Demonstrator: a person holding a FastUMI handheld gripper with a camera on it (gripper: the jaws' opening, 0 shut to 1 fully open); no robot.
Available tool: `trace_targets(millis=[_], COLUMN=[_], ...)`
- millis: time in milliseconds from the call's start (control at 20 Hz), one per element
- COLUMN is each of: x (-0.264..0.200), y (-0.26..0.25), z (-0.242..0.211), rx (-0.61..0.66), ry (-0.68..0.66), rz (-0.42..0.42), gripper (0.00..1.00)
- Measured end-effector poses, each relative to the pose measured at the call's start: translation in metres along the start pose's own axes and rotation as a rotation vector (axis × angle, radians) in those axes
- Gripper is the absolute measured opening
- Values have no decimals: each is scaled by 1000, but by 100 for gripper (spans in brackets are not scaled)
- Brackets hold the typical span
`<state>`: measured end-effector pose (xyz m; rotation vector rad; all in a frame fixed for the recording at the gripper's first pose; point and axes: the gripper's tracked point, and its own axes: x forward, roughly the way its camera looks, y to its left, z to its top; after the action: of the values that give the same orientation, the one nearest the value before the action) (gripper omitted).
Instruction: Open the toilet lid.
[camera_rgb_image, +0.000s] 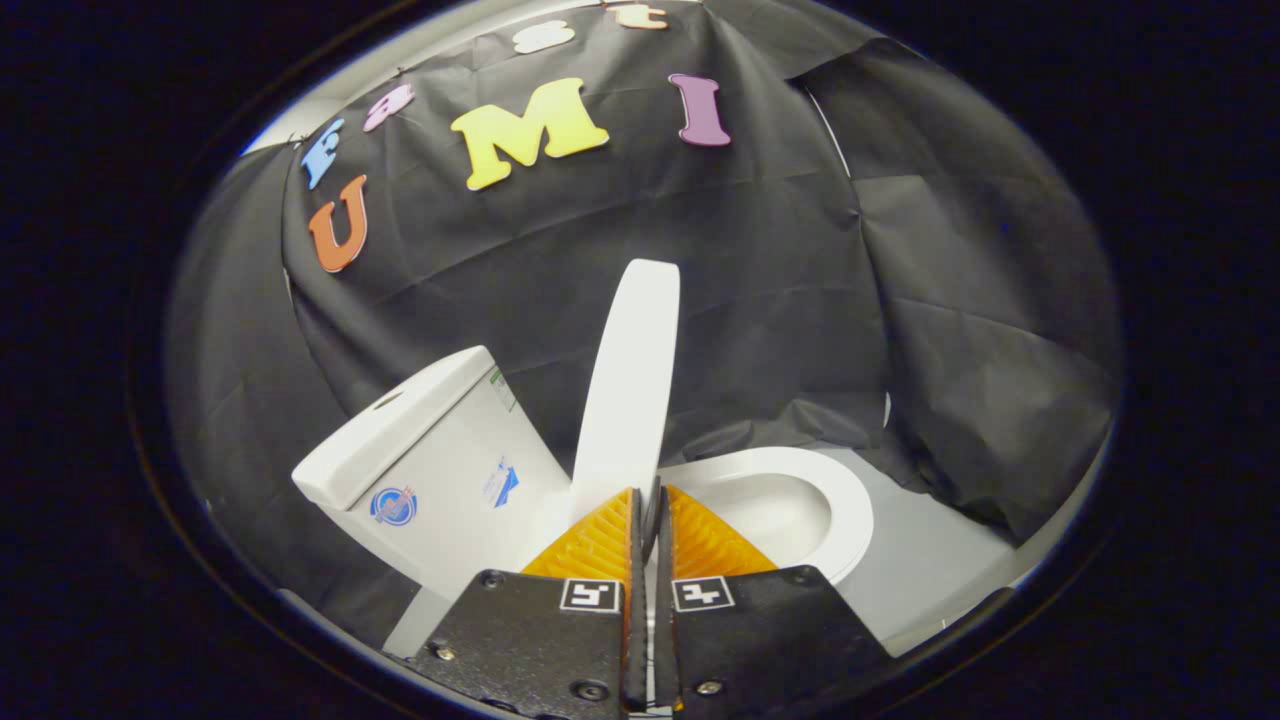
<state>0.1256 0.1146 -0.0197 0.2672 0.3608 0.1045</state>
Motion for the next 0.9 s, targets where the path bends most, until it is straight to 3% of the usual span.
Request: trace_targets(millis=[900], x=[-2], y=[48], z=[1], rx=[-154], ry=[-41], rz=[-16], gripper=[8])
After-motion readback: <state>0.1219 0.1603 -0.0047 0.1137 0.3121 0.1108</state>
